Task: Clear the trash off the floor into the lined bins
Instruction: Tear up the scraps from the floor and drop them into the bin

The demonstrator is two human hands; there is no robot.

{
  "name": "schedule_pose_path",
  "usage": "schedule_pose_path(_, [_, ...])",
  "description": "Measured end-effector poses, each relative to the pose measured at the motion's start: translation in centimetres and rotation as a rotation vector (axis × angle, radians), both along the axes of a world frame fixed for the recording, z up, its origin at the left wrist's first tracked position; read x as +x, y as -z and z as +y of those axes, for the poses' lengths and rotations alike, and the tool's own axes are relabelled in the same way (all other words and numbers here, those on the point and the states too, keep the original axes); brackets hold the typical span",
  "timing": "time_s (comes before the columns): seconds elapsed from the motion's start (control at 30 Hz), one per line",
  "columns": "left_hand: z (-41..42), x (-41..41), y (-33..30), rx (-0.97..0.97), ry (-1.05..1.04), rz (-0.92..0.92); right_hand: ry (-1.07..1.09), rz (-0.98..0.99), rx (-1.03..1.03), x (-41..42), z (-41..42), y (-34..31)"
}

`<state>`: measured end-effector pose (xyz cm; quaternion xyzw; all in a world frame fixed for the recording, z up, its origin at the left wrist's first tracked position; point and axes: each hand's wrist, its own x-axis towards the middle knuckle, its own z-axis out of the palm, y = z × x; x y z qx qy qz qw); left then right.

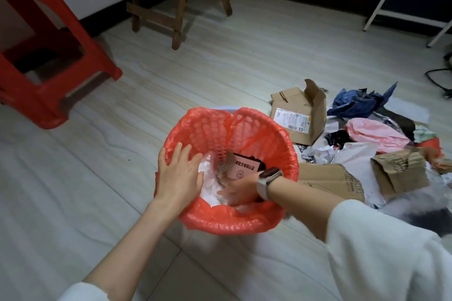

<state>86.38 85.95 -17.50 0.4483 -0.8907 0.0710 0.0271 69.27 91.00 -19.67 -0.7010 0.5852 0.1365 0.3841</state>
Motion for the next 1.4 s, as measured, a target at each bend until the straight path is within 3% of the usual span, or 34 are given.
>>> schedule_pose_path(0.07, [0.2, -0.9, -1.2, 0.033, -0.021, 0.191, -0.089, -0.065, -0.122, -1.2, -0.4, -2.0])
schedule_pose_path(0.17, [0.8, -4.2, -3.5, 0.066, -0.014, 0.498, 0.051, -0.155, -0.455, -4.4, 1.0, -6.6])
schedule_pose_path(0.3, [3.7, -11.6, -6.6, 0.100, 0.102, 0.788, 0.420, -0.317, -0.896, -10.1, 6.6, -9.6])
schedule_pose_path(0.4, [8.1, -18.7, -6.9, 0.176, 0.296, 0.858, 0.709, -0.300, -1.012, -15.6, 12.6, -9.2])
schedule_pose_path(0.53, [15.6, -27.4, -3.7, 0.389, 0.615, 0.627, 1.001, -0.164, -0.856, -22.2, 22.4, -5.6])
schedule_pose_path(0.63, [20.6, -31.4, 0.9, 0.510, 0.765, 0.205, 1.242, -0.054, -0.709, -25.2, 30.4, -1.5])
schedule_pose_path(0.73, [24.9, -33.5, 6.4, 0.598, 0.827, -0.069, 1.417, -0.006, -0.529, -25.5, 38.2, 4.1])
schedule_pose_path(0.9, [30.5, -34.1, 13.4, 0.662, 0.841, -0.351, 1.455, 0.260, -0.057, -21.3, 46.1, 12.1])
schedule_pose_path(1.0, [31.6, -34.4, 15.6, 0.626, 0.829, -0.413, 1.394, 0.289, 0.053, -19.8, 47.1, 14.1])
schedule_pose_path(1.1, [32.0, -33.7, 17.1, 0.541, 0.843, -0.448, 1.358, 0.370, -0.031, -19.2, 47.1, 14.4])
schedule_pose_path(1.27, [31.4, -32.2, 18.3, 0.557, 0.912, -0.121, 1.474, 0.148, -0.390, -19.2, 47.7, 15.2])
schedule_pose_path(1.4, [31.3, -31.7, 18.5, 0.707, 0.821, -0.008, 1.639, -0.040, -0.549, -20.7, 48.5, 14.5])
